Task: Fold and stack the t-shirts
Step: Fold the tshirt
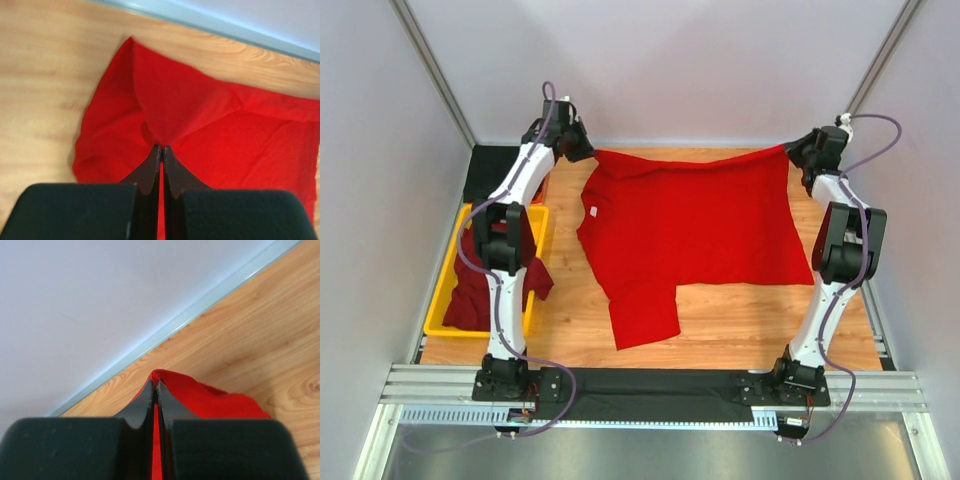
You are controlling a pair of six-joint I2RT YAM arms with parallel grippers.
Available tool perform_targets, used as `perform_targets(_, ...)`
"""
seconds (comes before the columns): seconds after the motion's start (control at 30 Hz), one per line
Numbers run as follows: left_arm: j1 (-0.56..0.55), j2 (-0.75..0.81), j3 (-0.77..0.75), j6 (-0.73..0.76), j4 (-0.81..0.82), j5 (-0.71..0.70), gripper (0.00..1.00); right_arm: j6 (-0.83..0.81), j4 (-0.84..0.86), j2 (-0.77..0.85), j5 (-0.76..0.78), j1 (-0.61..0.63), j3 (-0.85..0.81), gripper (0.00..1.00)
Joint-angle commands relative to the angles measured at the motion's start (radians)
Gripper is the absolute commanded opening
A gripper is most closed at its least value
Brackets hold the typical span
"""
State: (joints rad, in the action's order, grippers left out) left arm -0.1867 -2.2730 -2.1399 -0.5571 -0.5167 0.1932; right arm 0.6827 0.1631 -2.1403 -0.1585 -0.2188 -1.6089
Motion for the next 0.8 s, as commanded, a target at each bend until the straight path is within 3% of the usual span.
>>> perform_targets(0.0,0.015,0.118,0.003,-0.107,-0.103,0.015,0.00,-0.045,-0.083,-0.009,-0.024,-0.020,-0.074,0.00)
perform_targets(0.27,0.016,0.208,0.047,-0.122,-0.238,-0.001,0.00,-0.034,-0.111,0.020,-0.108,-0.050,-0.016,0.00)
perform_targets(0.5,0.016,0.337,0.282,-0.155,-0.224,0.048,0.00,-0.017,-0.093,0.077,-0.162,-0.073,0.079,0.00)
perform_targets(0.77,0.013,0.469,0.616,-0.222,-0.088,0.101,0.00,-0.041,-0.137,0.076,-0.222,-0.090,0.112,0.00)
